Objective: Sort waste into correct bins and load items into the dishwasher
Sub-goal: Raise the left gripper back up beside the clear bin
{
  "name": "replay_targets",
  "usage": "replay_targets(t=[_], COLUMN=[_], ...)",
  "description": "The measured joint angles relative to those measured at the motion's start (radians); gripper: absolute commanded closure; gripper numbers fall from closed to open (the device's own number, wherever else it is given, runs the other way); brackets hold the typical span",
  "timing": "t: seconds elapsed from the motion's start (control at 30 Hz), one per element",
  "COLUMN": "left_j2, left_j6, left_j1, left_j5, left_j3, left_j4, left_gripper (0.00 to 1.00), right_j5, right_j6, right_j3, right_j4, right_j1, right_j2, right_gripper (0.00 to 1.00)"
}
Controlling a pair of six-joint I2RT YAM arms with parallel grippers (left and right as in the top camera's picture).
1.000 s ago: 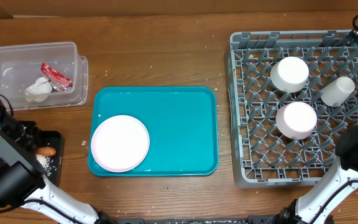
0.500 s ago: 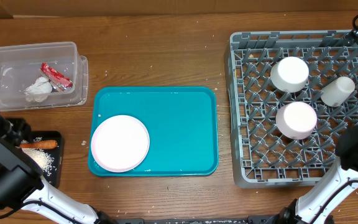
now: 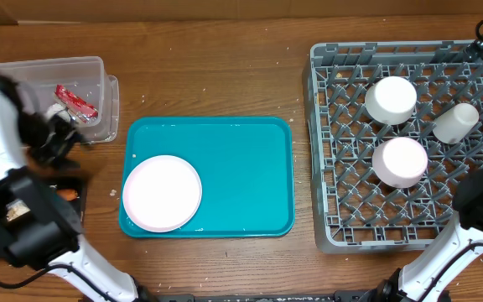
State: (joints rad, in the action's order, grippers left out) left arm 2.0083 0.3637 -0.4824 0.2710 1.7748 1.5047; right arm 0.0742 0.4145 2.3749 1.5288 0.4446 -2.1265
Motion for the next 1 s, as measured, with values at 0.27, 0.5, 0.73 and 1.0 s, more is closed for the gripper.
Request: replay_targets(t=[0.27,0.5,0.73,1.0], left_j2=[-0.008,-0.008,-0.008,-0.010], left_j6=[-0.026,-0.019,-0.019,0.004], left_j1=[0.304,0.483,0.443,0.328], left_j5=[-0.044,-0.193,-0.265,-0.425], left_j3=[0.001,0.001,0.042,0.269], left_j4=[-0.089,-0.165,-0.201,-0.189], left_gripper=[0.00,0.00,0.00,0.00], right_j5=[0.000,0.000,0.000,0.005], right_j6=[0.001,0.000,0.000,0.004], right_j3=[0.000,0.000,0.000,0.000], right_j4=[0.000,0.000,0.000,-0.004], right_j1=[0.000,0.000,0.000,0.000], right_j2=[0.000,0.000,0.000,0.000], right_gripper=[0.00,0.00,0.00,0.00])
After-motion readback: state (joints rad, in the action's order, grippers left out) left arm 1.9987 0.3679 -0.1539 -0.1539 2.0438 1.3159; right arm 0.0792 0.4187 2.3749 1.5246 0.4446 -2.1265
